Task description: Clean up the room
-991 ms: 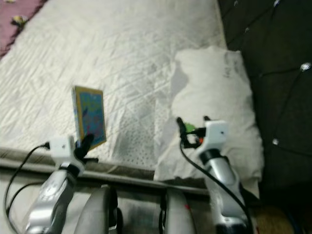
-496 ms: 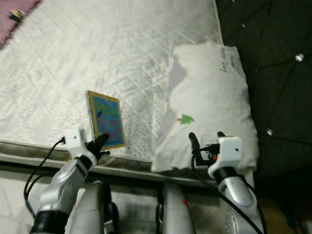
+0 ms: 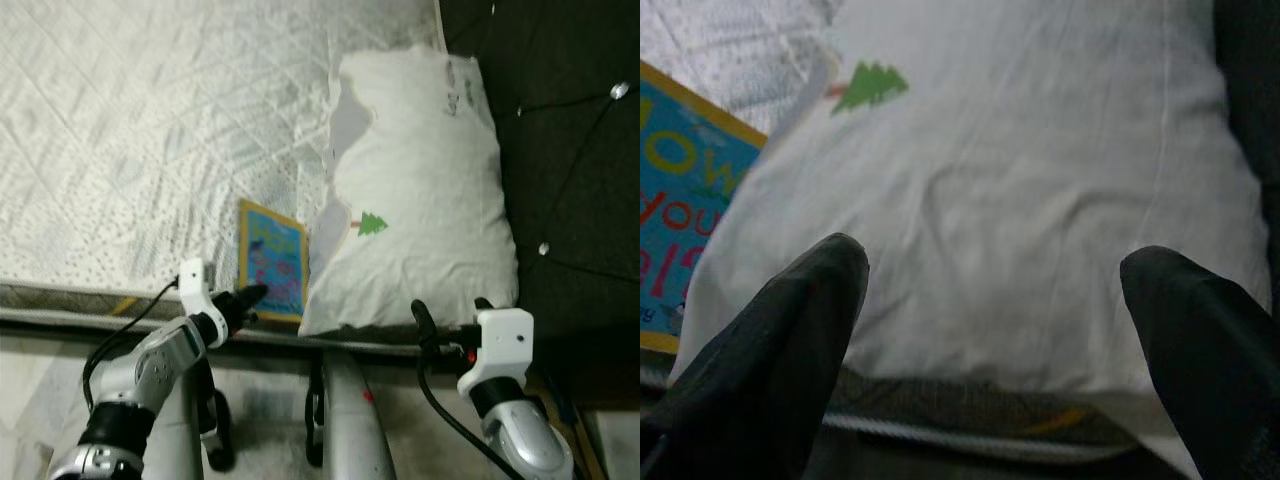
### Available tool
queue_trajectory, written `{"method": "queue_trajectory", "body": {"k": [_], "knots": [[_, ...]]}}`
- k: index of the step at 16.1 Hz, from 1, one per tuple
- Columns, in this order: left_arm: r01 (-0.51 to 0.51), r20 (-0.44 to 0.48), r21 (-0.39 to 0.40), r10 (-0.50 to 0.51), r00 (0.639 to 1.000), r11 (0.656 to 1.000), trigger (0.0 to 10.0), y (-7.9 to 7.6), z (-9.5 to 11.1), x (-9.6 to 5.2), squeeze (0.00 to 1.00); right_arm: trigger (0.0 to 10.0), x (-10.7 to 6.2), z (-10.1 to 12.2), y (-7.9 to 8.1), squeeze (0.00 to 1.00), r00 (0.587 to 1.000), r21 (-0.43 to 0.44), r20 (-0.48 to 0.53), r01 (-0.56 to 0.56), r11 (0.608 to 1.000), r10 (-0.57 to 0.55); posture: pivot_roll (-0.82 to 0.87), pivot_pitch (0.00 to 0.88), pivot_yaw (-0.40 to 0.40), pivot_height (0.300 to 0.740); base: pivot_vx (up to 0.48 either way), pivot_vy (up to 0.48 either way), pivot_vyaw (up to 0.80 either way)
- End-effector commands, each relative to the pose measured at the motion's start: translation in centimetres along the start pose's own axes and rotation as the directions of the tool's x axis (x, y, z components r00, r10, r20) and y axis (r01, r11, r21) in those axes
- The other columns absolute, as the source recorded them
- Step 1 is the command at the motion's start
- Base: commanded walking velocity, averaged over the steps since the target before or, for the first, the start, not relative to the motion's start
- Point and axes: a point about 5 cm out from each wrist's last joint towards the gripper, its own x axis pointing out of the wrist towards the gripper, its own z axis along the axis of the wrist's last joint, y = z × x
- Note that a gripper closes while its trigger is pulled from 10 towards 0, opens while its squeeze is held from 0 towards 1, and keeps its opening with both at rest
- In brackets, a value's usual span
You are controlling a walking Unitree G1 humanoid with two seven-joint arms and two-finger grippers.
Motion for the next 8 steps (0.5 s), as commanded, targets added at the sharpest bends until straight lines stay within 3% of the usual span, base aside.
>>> {"method": "queue_trajectory", "body": {"k": [1, 3, 5, 8], "knots": [[0.023, -0.079, -0.012, -0.023, 0.997, 1.0, 10.0, 0.0, -1.0, 0.3, 0.0, 10.0, -0.5, 0.2, -0.4, 0.0, 1.0, -0.007, -0.011, 0.012, 1.0, -0.012, -0.27, 0.358, -0.101, 0.631, 0.0, 0.0, 0.0], [0.044, -0.117, -0.01, -0.045, 0.992, 0.999, 10.0, 0.4, -0.6, 0.5, 0.0, 10.0, -0.6, 0.5, -0.4, 0.0, 1.0, -0.008, -0.013, 0.014, 1.0, -0.014, -0.29, 0.359, -0.102, 0.631, 0.0, 0.0, 0.0], [0.006, -0.1, 0.048, -0.002, 0.995, 0.999, 10.0, 1.4, 0.8, 0.7, 0.0, 10.0, -0.8, 0.8, -0.6, 0.0, 1.0, 0.002, -0.012, 0.015, 1.0, -0.015, -0.3, 0.36, -0.101, 0.631, 0.0, 0.0, 0.0], [-0.007, -0.122, 0.075, 0.016, 0.992, 0.997, 10.0, 1.9, 1.0, 0.6, 0.0, 10.0, -1.1, 0.7, -0.5, 0.0, 1.0, 0.01, -0.012, 0.012, 1.0, -0.012, -0.3, 0.362, -0.1, 0.606, 0.0, 0.0, 0.0]]}}
